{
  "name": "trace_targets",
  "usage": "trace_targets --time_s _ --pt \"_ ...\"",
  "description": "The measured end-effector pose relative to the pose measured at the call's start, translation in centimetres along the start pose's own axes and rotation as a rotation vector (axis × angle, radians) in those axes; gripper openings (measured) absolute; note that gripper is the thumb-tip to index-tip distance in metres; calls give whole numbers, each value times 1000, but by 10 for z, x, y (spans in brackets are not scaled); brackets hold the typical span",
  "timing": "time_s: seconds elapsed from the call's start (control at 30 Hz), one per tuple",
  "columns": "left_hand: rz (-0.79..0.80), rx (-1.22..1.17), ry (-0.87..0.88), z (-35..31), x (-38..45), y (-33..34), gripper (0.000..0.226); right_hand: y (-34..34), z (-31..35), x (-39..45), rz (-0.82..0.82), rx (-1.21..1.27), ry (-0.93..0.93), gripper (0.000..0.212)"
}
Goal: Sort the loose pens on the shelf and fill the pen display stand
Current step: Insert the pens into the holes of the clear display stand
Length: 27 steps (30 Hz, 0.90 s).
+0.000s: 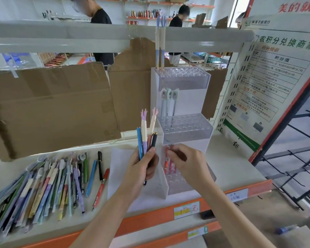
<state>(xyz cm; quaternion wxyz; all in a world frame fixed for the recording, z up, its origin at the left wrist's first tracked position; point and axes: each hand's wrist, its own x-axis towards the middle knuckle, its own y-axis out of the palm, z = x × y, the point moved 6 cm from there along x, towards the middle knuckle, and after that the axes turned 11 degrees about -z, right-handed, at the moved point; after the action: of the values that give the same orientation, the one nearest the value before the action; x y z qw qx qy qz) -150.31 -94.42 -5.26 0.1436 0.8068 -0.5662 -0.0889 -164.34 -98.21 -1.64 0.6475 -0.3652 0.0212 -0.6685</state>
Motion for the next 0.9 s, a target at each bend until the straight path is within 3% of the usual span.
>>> trace_targets --time_s 0.17,0.37,0.43,0.53,0.7,0.83,0.9 --pt "46 -7 32 -11 2 9 13 9 28 12 138 168 25 15" --pt "-14 62 84 -24 7 9 15 -7 30 41 -37 331 138 16" --pt "-17 63 70 -27 9 9 13 -12 33 49 -26 358 144 15" --pt "-18 115 84 -28 13 11 13 -2 39 44 129 226 74 16" --pt "-101 121 101 -21 18 3 14 -18 24 35 40 119 46 15" --pt "-169 142 42 -12 17 -9 53 -21 -1 18 86 -149 -24 18" --pt "-153 150 26 -8 17 -9 57 -20 -19 13 79 -205 -7 19"
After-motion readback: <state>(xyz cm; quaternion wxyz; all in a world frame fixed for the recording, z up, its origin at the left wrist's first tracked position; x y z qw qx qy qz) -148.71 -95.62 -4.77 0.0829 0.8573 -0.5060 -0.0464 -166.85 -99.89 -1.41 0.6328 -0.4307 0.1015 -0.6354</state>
